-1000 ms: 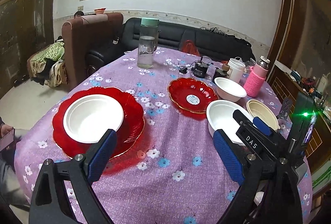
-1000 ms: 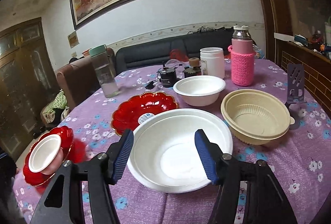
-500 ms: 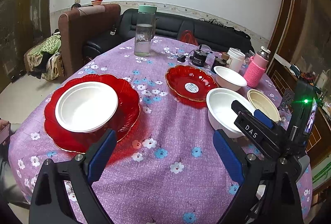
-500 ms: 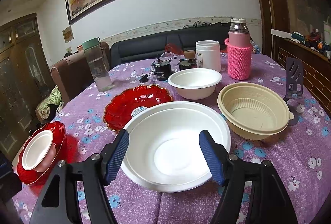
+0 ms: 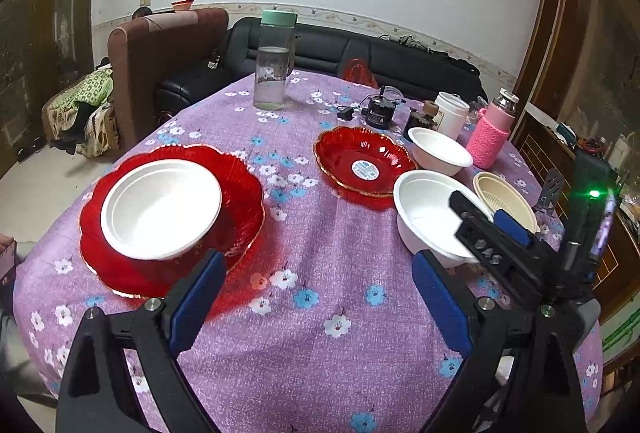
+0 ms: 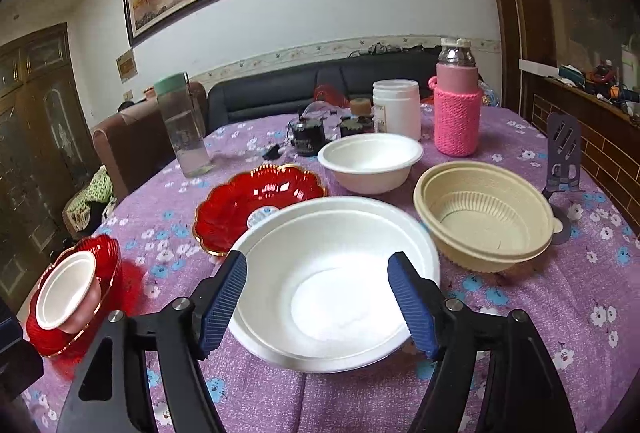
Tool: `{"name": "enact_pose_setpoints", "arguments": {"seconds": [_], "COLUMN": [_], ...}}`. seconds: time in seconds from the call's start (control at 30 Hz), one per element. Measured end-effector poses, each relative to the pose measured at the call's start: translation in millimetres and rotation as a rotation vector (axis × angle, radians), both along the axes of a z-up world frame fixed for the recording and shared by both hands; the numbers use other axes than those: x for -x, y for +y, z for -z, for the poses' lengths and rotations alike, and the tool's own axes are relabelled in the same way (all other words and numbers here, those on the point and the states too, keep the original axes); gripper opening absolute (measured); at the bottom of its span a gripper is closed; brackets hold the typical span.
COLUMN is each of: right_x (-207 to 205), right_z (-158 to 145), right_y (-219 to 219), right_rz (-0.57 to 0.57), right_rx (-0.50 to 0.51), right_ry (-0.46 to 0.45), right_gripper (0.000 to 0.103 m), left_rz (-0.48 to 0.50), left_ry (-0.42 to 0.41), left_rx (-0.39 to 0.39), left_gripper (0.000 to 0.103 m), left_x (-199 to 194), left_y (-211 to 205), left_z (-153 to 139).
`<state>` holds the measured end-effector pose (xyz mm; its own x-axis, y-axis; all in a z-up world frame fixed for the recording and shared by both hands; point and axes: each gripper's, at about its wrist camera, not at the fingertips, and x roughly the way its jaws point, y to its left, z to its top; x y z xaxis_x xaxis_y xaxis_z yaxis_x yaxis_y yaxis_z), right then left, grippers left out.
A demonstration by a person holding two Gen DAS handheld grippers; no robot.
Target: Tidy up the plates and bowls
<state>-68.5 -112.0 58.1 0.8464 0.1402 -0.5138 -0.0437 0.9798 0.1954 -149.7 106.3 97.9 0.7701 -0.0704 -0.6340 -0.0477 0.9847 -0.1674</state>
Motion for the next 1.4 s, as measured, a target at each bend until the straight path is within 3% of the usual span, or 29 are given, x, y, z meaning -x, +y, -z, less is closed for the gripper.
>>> {"name": "enact_pose_setpoints", "arguments": {"seconds": [0.23,0.37,0.57,0.7,0.83,0.93,1.1,1.4], "right_x": [20,14,0,-1,-3,-3,-10,-2], "right_z": [-22,-15,-3,8,5,6,18,14], "right_y": [-43,-56,-57,-56,-70,-74,-71,-50], "right_rz": [0.083,0.102,0.066,0.084,0.119,0.139,0.129,0.11], "right_rx": [-0.029,-0.001,-0.121,-0.102,-0.147,-0.137,-0.123,-0.005], "right_ry": [-0.052,-0.005,0.046,0.059,0.053,0.04,0.095,0.056], "right_gripper": [0.085,0.086,0.086,0.086,0.086,0.086,0.086,0.086], "left_rz": [0.018,0.014,0.034,0.068,0.094,0.088,0.094,0.108], "left_ry": [0.036,0.07,0.156,0.187,0.217,0.197,0.178,0.215], "left_rx": [-0.01,0.023,0.115,0.122,0.164,0.155,0.081,0.097], "left_gripper": [0.094,0.094,0.094,0.094,0.094,0.094,0.094,0.094], "left_x": [-23,-36,-55,-68,-91,-94,-90,-83], "left_y": [10,17,15,-2,-15,-21,-32,-27], "left_z": [-3,2,16,22,23,23,32,42]}}
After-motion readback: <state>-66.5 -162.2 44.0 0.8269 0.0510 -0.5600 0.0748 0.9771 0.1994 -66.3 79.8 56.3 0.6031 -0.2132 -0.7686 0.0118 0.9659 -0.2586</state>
